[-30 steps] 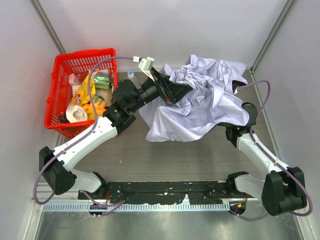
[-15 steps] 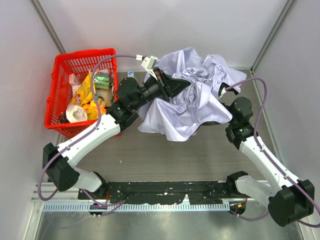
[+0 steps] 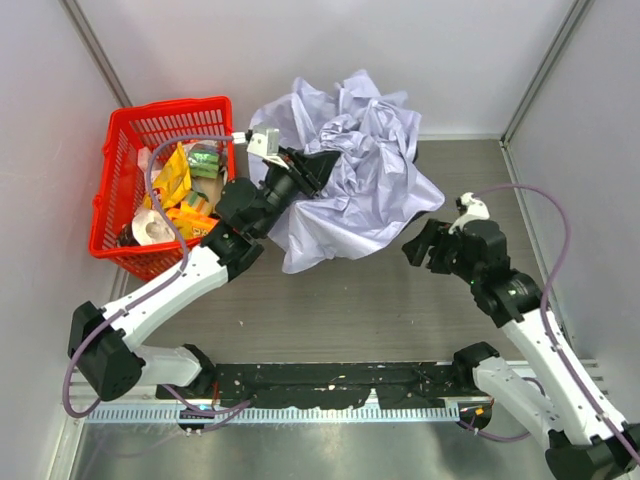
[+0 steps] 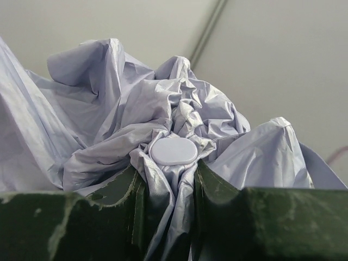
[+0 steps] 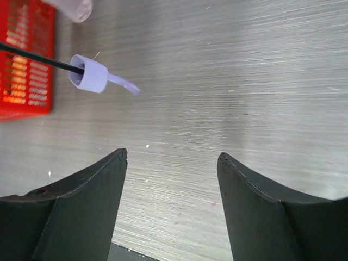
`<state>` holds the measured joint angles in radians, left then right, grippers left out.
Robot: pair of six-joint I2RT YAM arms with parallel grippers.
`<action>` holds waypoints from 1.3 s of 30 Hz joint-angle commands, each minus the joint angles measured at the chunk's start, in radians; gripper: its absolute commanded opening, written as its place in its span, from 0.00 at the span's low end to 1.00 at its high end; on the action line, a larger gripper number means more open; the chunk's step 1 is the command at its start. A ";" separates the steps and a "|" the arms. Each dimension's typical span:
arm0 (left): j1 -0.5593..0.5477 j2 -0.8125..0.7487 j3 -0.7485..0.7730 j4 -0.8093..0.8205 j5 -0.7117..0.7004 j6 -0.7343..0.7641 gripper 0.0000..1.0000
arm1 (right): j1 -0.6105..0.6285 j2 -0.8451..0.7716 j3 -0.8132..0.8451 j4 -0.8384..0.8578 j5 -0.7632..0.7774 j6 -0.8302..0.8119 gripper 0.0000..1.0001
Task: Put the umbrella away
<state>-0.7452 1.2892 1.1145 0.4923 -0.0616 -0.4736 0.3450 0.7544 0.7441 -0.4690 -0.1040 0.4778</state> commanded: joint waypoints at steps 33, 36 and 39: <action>-0.017 0.079 0.246 -0.403 -0.313 -0.151 0.00 | -0.003 0.293 0.696 -0.014 0.386 -0.307 0.06; -0.019 0.072 0.255 -0.484 -0.281 -0.181 0.00 | -0.003 0.353 0.724 0.004 0.586 -0.350 0.08; -0.019 0.071 0.266 -0.570 -0.293 -0.220 0.00 | -0.031 0.376 0.707 0.049 0.597 -0.329 0.18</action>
<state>-0.7620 1.3777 1.3235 0.0387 -0.3546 -0.6189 0.3420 1.0912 1.4425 -0.4969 0.2825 0.1970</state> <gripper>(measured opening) 0.298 0.122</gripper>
